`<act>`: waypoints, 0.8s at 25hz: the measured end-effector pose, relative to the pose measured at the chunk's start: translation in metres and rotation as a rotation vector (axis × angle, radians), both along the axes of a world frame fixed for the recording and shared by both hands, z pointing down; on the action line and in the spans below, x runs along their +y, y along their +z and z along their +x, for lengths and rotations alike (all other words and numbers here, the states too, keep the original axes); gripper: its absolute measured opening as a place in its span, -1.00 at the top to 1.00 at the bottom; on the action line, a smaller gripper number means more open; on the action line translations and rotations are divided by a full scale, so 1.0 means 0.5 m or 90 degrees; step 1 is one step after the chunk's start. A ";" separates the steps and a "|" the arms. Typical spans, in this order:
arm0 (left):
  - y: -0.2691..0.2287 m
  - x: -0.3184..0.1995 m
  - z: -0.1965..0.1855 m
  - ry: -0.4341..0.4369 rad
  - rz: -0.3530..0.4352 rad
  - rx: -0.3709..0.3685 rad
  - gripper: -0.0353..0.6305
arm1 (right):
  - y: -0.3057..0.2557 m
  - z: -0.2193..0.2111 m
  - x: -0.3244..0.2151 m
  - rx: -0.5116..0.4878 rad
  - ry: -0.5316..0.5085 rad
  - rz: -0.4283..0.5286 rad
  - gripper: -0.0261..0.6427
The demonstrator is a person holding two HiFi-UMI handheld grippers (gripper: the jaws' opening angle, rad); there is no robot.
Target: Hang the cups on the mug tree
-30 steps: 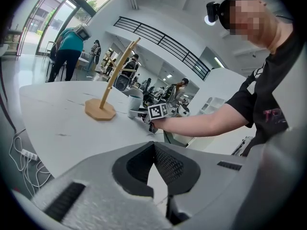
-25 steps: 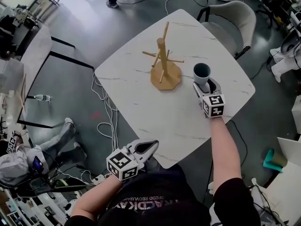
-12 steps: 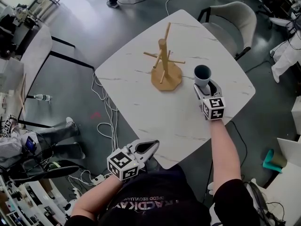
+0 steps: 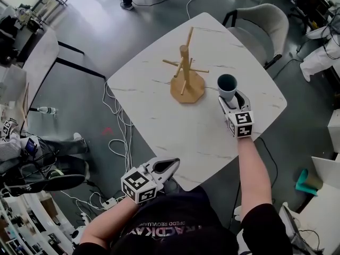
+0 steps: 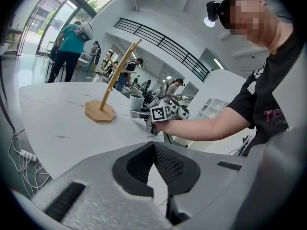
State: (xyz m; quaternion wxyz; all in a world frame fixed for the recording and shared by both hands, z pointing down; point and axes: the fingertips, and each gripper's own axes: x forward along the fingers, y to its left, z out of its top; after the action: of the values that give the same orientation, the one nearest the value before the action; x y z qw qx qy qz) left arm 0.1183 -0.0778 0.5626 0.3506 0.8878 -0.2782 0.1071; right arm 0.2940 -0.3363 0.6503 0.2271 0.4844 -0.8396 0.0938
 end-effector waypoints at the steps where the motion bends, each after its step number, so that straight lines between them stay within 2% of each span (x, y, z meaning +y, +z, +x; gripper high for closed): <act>1: -0.002 0.000 0.000 0.000 0.002 0.001 0.90 | -0.005 -0.001 0.001 0.006 -0.003 0.002 0.08; 10: -0.013 0.004 0.001 0.018 0.015 0.014 0.90 | -0.053 -0.011 0.009 0.023 0.000 0.030 0.08; 20: -0.049 0.020 -0.027 0.054 0.037 0.028 0.90 | -0.132 -0.032 0.048 0.108 -0.002 0.063 0.08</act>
State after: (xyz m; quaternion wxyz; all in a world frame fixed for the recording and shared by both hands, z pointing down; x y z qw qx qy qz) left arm 0.1049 -0.0676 0.5381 0.3259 0.9108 -0.2352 0.0942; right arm 0.2778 -0.3124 0.5845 0.2737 0.5000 -0.8216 0.0106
